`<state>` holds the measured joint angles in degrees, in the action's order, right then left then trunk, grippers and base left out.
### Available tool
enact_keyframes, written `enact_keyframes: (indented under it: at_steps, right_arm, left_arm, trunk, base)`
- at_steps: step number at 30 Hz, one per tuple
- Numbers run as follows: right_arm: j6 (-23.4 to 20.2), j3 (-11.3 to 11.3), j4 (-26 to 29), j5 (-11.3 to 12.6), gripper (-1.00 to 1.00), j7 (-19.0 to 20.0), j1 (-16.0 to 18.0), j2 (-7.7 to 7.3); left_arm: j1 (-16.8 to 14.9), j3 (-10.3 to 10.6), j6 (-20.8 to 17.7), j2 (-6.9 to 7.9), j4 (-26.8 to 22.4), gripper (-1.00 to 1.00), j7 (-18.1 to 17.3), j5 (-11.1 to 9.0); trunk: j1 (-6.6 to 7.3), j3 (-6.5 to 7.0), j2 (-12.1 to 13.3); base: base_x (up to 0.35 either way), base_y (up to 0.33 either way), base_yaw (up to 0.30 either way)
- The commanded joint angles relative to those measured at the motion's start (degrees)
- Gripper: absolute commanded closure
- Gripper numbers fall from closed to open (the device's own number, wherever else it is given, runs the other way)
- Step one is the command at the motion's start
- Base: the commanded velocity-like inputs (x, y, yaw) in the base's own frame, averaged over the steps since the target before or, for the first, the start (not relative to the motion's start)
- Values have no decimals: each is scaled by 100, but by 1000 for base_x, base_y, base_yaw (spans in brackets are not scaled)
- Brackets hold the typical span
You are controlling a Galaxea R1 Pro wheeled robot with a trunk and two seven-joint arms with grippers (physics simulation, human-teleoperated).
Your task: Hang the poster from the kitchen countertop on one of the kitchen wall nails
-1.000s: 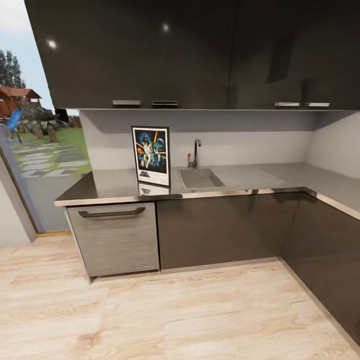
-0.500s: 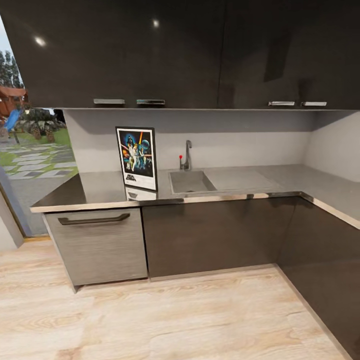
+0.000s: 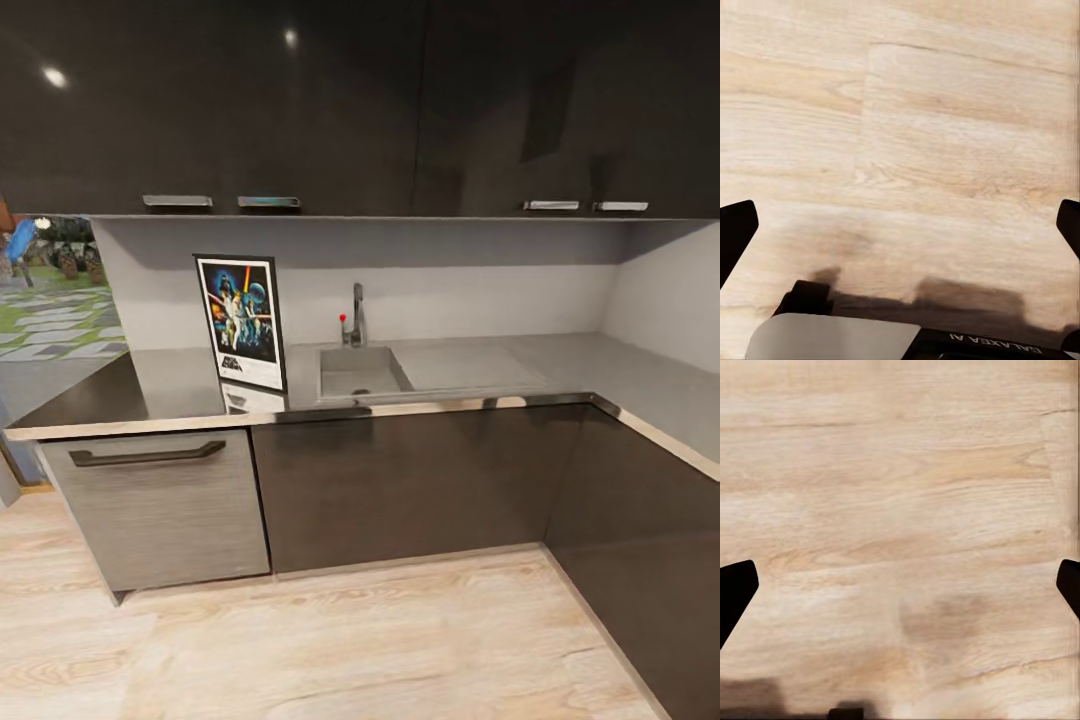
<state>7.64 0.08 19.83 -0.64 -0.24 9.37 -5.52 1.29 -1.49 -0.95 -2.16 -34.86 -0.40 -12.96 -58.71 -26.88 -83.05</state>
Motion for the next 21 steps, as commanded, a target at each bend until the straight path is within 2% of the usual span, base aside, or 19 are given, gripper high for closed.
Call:
enact_keyframes:
  at_steps: [1, 21]
  right_arm:
    - [18, 1, -5, -6, -100, -2, 3, 1]
    - [18, 10, -5, -6, -100, -2, 3, 7]
  left_arm:
    - [3, -14, -10, -4, -12, -100, -4, -40]
    - [3, -17, -10, -4, -13, -100, -4, -40]
  trunk:
    - [-2, -5, -3]
    - [-2, -5, -3]
  base:
    - [218, -226, 0]
    - [223, -221, 0]
